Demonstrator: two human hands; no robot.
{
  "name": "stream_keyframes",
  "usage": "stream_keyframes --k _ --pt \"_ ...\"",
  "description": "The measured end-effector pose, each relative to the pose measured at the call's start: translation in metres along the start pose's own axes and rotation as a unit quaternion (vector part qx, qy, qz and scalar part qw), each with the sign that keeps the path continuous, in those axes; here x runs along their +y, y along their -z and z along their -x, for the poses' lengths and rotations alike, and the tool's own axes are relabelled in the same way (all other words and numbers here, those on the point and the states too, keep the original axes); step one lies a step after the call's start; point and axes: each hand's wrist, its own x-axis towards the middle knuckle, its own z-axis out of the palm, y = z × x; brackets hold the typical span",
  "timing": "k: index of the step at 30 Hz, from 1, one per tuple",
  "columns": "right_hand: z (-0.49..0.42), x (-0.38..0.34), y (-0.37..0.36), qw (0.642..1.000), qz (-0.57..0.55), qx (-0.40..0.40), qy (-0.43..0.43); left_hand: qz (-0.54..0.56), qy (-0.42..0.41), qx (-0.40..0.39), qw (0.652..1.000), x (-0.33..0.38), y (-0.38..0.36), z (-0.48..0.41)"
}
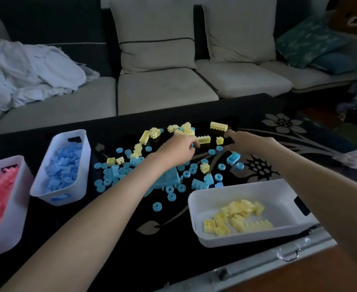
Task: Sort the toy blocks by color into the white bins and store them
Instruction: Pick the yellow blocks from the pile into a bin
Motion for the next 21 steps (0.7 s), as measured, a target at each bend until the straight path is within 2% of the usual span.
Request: stream_keyframes --k 3,7,10,16,21 --pt "-0.015 0.003 -0.006 0.999 0.032 -0.016 0.002 -0.04 -0.028 -0.087 0.995 0.01 -0.012 -0.014" --pt "-0.024 0.004 -0.007 1.0 0.02 -0.002 0.008 -0.09 -0.039 -0.127 0.987 0.015 -0.025 -0.022" --pt "-0.031 0.003 -0.009 1.0 -0.006 0.003 0.03 -0.089 -0.035 -0.122 0.988 0.014 -0.03 -0.025" --pt "-0.033 -0.003 -0.013 0.996 0.053 0.016 0.063 -0.047 -0.013 -0.085 0.995 0.013 -0.021 -0.021" --pt "-0.001 0.0 0.001 0.995 0.007 0.061 0.076 -0.015 -0.025 -0.054 0.998 0.027 -0.005 -0.003"
